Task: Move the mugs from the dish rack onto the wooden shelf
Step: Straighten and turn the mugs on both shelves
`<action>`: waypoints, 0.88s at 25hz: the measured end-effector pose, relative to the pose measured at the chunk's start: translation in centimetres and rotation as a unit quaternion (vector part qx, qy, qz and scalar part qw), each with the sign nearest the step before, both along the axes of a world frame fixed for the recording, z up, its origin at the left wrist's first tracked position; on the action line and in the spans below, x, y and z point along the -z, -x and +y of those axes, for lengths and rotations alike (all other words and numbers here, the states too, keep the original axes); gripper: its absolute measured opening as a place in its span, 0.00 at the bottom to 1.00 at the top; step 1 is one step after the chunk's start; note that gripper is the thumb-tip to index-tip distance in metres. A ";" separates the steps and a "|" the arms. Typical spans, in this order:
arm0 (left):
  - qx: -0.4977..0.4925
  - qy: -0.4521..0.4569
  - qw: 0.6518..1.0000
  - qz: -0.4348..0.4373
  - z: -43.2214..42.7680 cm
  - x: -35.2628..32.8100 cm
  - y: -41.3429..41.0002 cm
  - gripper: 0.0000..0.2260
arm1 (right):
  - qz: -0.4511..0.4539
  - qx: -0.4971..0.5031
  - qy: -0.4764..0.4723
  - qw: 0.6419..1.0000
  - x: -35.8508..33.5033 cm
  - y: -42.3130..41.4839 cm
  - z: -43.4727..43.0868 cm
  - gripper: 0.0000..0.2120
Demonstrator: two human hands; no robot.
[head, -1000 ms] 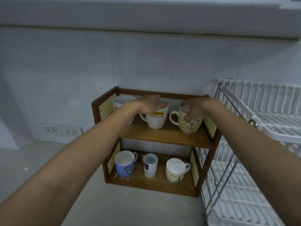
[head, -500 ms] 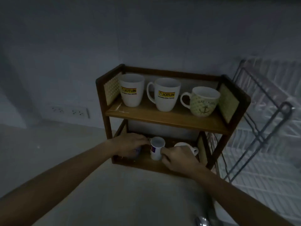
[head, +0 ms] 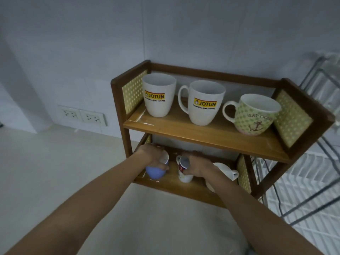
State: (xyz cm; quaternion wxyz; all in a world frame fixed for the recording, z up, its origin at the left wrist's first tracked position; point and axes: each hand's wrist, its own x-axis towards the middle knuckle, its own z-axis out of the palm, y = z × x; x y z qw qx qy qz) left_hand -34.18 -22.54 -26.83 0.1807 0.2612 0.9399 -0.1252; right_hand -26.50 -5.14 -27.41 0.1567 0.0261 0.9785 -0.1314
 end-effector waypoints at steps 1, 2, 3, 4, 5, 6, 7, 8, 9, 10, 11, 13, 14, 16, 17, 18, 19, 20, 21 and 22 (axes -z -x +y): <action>-0.045 -0.013 0.999 -0.002 0.3 0.0 -0.1 0.41 | -0.008 -0.010 -0.001 1.000 -0.1 0.1 0.1 0.33; -0.074 -0.016 0.997 0.002 0.4 -0.3 0.0 0.41 | -0.014 -0.019 -0.003 1.000 -0.3 0.1 0.2 0.34; -0.078 -0.008 0.997 0.014 0.5 -0.9 0.3 0.40 | -0.019 -0.027 -0.006 0.999 -0.4 0.2 0.3 0.34; -0.061 0.001 0.998 0.020 0.4 -1.5 0.6 0.39 | -0.025 -0.032 -0.009 0.999 -0.5 0.2 0.4 0.34; -0.029 0.002 1.000 0.002 0.3 -2.2 0.9 0.40 | -0.029 -0.034 -0.010 0.999 -0.6 0.2 0.5 0.35; 0.016 -0.003 0.999 -0.040 0.1 -2.9 1.1 0.42 | -0.031 -0.034 -0.008 0.999 -0.6 0.1 0.6 0.36; 0.050 -0.013 0.995 -0.091 -0.2 -3.5 1.0 0.44 | -0.031 -0.034 -0.006 0.999 -0.7 0.1 0.7 0.36; 0.074 -0.020 0.990 -0.122 -0.5 -3.7 0.9 0.44 | -0.030 -0.036 -0.006 0.999 -0.7 0.1 0.7 0.36; 0.089 -0.028 0.988 -0.125 -0.7 -3.5 0.7 0.43 | -0.029 -0.036 -0.005 0.999 -0.7 0.1 0.7 0.36; 0.092 -0.041 0.989 -0.107 -0.8 -3.2 0.4 0.42 | -0.028 -0.034 -0.001 0.999 -0.7 0.0 0.8 0.36; 0.086 -0.055 0.992 -0.078 -0.8 -2.8 0.3 0.41 | -0.028 -0.033 0.007 0.999 -0.6 0.0 0.9 0.36; 0.067 -0.066 0.995 -0.022 -0.7 -2.0 0.2 0.40 | -0.026 -0.043 0.019 0.999 -0.7 -0.2 1.2 0.36; 0.057 -0.067 0.996 -0.005 -0.7 -1.6 0.2 0.39 | -0.024 -0.054 0.018 0.998 -0.6 -0.2 1.3 0.36; 0.051 -0.061 0.997 0.013 -0.8 -1.2 0.3 0.39 | -0.024 -0.071 0.018 0.997 -0.5 -0.4 1.5 0.36; 0.049 -0.058 0.997 0.017 -0.8 -0.9 0.3 0.39 | -0.022 -0.076 0.021 0.997 -0.5 -0.4 1.5 0.36; 0.047 -0.060 0.997 0.018 -0.8 -0.7 0.2 0.39 | -0.018 -0.078 0.023 0.996 -0.5 -0.3 1.4 0.36; 0.045 -0.064 0.997 0.016 -0.7 -0.6 0.2 0.38 | -0.014 -0.081 0.024 0.996 -0.5 -0.3 1.4 0.36; 0.043 -0.069 0.997 0.015 -0.7 -0.6 0.2 0.38 | -0.012 -0.080 0.027 0.996 -0.4 -0.3 1.4 0.37; 0.040 -0.072 0.997 0.013 -0.6 -0.6 0.2 0.37 | -0.012 -0.079 0.030 0.996 -0.4 -0.4 1.4 0.37; 0.035 -0.072 0.997 0.008 -0.5 -0.6 0.3 0.37 | -0.017 -0.081 0.032 0.996 -0.5 -0.6 1.4 0.38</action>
